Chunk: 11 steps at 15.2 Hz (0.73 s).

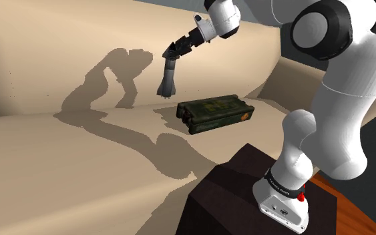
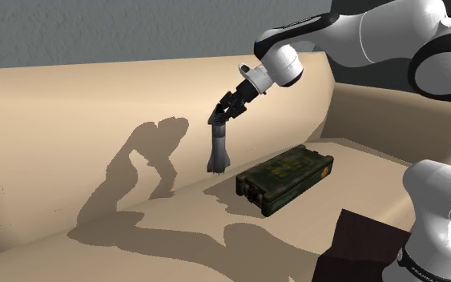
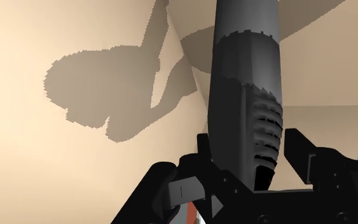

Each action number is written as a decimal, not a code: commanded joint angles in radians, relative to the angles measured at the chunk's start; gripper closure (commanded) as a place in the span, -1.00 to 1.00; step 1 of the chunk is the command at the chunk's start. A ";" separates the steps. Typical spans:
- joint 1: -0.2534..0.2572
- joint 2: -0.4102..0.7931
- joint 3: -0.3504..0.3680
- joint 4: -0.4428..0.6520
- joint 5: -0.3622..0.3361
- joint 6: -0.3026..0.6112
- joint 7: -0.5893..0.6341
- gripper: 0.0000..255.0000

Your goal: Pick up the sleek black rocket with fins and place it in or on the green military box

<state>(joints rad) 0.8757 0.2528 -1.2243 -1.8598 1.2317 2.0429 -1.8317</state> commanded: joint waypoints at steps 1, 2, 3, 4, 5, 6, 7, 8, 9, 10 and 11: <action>0.010 -0.013 -0.011 0.015 -0.021 -0.005 0.023 1.00; 0.015 -0.019 -0.015 0.022 -0.031 -0.007 0.035 1.00; 0.019 -0.024 -0.020 0.030 -0.041 -0.010 0.046 1.00; 0.023 -0.029 -0.024 0.038 -0.050 -0.013 0.057 1.00; 0.027 -0.034 -0.028 0.046 -0.059 -0.016 0.068 1.00; 0.031 -0.038 -0.032 0.054 -0.068 -0.020 0.079 1.00; 0.034 -0.042 -0.036 0.063 -0.077 -0.024 0.090 1.00; 0.037 -0.046 -0.039 0.072 -0.085 -0.028 0.100 1.00; 0.039 -0.050 -0.043 0.081 -0.093 -0.033 0.111 1.00; 0.042 -0.053 -0.046 0.090 -0.100 -0.037 0.122 1.00; 0.044 -0.056 -0.049 0.099 -0.108 -0.043 0.132 1.00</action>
<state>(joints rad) 0.9160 0.2008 -1.2693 -1.7695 1.1321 2.0044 -1.7105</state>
